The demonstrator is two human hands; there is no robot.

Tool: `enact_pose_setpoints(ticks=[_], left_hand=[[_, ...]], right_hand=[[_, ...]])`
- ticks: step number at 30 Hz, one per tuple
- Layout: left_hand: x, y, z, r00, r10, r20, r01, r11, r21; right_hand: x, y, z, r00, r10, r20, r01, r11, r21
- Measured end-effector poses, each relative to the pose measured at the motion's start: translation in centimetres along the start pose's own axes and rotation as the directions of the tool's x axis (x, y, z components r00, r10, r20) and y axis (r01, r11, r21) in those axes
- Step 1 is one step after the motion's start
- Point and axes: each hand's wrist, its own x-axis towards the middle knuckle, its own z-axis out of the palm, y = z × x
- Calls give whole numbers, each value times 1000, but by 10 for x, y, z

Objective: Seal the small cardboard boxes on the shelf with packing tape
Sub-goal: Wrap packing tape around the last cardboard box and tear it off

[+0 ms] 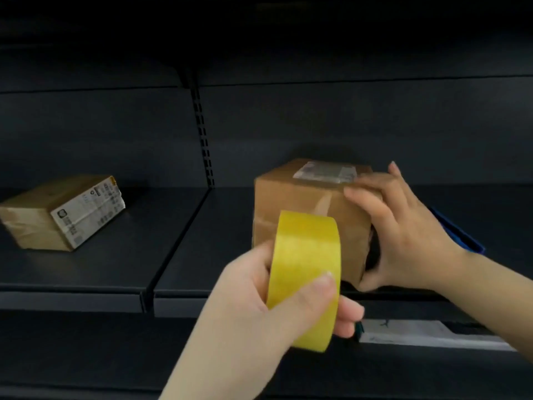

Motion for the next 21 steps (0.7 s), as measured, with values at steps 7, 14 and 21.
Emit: enact_pose_setpoints(ticks=[7,14,21], left_hand=[[8,3,-6,997,6,77,-4,1000,-23],[25,8,-4,999,-53,-12,53,999,-11],[33,5,-8,994,-32,100,19,992,122]], right_hand=[[23,20,-14,985,137,104,-142,989,45],[41,38,-25,963,253,94,-269,921,280],[59,62,-27,935,285,211,-348,850,395]])
